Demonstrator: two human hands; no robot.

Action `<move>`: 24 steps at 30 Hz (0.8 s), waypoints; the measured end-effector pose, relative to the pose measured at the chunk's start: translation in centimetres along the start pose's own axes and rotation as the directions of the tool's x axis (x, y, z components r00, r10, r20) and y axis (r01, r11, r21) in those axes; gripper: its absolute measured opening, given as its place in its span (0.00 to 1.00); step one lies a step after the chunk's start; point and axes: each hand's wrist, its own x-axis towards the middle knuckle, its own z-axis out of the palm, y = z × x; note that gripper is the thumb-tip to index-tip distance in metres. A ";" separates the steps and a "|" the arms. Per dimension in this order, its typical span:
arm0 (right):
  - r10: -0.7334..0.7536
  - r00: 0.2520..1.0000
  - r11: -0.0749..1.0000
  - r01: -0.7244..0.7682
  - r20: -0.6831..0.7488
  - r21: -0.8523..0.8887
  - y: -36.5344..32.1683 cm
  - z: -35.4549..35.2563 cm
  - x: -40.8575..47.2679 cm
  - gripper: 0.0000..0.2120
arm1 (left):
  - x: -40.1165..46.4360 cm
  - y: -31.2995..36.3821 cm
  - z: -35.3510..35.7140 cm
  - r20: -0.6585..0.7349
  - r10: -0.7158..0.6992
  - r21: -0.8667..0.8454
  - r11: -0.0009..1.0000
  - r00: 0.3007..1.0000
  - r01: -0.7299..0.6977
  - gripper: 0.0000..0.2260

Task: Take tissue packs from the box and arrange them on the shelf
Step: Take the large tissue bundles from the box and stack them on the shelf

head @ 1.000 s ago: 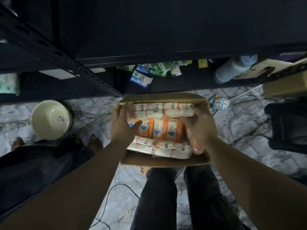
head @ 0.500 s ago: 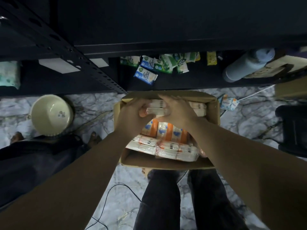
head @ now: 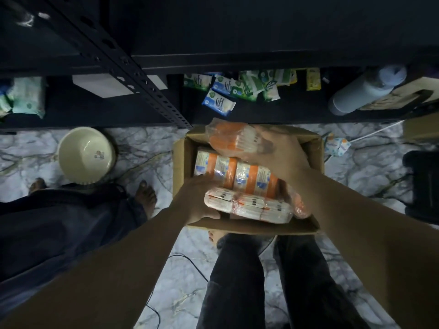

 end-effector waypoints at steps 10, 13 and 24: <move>-0.069 0.988 0.989 0.085 -0.138 0.120 -0.5 -2.2 -1.3 0.48 | -0.3 1.6 0.4 -0.171 0.113 0.148 0.985 0.979 -0.088 0.26; -0.072 0.983 0.988 0.093 -0.167 0.123 -1.2 -3.8 -2.0 0.43 | -2.0 2.0 -0.1 -0.193 0.158 0.200 0.973 0.968 -0.119 0.25; -0.112 0.942 0.986 0.145 -0.315 0.083 -10.2 -15.1 -10.6 0.22 | -12.2 6.8 -10.2 -0.437 0.136 -0.024 0.986 0.889 -0.162 0.22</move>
